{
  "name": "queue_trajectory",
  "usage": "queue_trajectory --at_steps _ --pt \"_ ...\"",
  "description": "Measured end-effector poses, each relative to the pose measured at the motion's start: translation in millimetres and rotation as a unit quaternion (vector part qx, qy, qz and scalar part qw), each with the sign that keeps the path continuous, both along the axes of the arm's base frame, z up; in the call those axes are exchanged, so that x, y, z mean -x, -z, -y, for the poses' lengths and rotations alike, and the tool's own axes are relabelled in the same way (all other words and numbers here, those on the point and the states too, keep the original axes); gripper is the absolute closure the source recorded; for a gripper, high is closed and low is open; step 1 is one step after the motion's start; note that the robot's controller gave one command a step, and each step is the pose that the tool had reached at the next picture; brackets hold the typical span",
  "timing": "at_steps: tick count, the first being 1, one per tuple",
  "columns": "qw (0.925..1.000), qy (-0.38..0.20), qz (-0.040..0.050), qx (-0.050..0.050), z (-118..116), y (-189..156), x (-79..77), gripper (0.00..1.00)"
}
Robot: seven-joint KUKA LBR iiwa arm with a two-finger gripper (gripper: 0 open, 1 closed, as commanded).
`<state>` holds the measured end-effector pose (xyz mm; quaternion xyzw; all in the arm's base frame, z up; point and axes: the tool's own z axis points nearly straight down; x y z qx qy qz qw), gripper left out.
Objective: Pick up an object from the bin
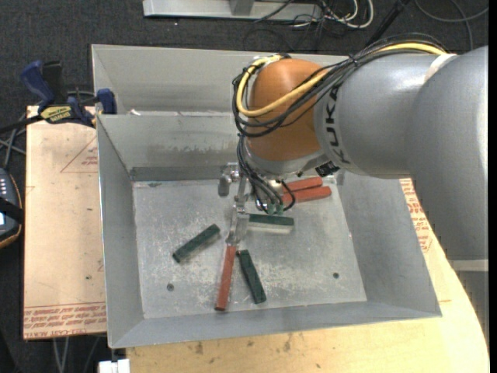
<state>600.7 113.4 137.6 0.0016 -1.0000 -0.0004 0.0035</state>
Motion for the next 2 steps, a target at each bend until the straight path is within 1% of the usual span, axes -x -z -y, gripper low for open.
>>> queue_trajectory --at_steps 1,2 --pt "1.0 0.001 0.0039 0.0 1 -5 -1.9 0.0" --pt "0.9937 -0.112 0.0082 0.0 -32 39 1.8 0.0"
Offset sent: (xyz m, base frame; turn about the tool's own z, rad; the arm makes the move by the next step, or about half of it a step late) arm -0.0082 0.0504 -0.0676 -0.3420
